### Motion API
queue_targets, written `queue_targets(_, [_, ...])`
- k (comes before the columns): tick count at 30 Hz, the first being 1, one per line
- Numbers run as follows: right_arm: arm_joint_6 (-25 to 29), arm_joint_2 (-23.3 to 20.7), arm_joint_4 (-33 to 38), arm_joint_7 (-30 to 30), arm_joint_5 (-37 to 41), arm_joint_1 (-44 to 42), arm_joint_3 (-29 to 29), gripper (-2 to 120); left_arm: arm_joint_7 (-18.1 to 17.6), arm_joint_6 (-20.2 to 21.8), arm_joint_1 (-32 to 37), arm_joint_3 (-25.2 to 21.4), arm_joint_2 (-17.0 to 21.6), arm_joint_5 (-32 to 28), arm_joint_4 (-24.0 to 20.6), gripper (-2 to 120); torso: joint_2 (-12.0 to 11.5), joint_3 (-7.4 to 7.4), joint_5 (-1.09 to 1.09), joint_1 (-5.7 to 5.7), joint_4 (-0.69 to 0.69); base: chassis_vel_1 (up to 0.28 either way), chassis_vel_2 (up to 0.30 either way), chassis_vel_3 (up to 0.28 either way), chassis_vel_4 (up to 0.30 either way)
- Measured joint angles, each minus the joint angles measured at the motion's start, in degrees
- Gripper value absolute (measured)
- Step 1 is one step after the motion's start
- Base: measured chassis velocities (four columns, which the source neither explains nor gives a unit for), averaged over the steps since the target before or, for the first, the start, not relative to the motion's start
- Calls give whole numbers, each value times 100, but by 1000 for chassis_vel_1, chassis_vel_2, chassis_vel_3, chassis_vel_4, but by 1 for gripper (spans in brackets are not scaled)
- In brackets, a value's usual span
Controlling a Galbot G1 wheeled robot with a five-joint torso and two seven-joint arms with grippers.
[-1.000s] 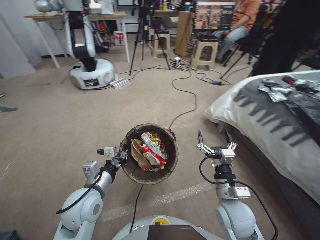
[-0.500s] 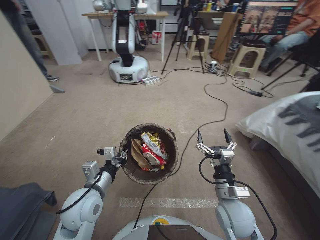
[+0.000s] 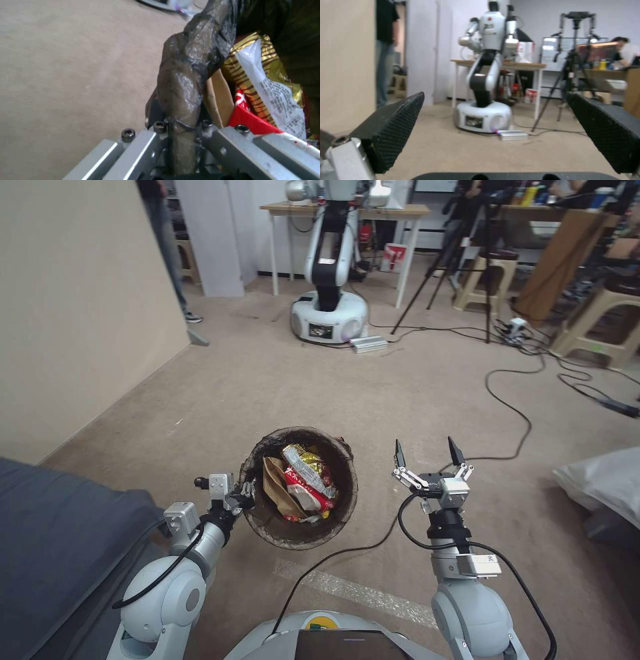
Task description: Pick up the trash bin, then pick up the garbage from the floor and place it into the trash bin.
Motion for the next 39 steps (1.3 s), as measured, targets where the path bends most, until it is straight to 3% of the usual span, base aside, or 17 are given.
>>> queue_targets(14, [0,16,-23,-19,-4,21,-15,100,9,-308,-3,15,-3,96,85,0,0,0,0,0,2,41,38,41,40])
queue_targets(32, [0,32,-33,-47,-4,74,-19,100,32,-346,17,163,27,229,133,0,0,0,0,0,-1,0,0,0,0])
queue_targets(39, [9,63,6,-63,-3,72,-1,100,-404,176,4,297,68,-65,168,0,0,0,0,0,-1,0,0,0,0])
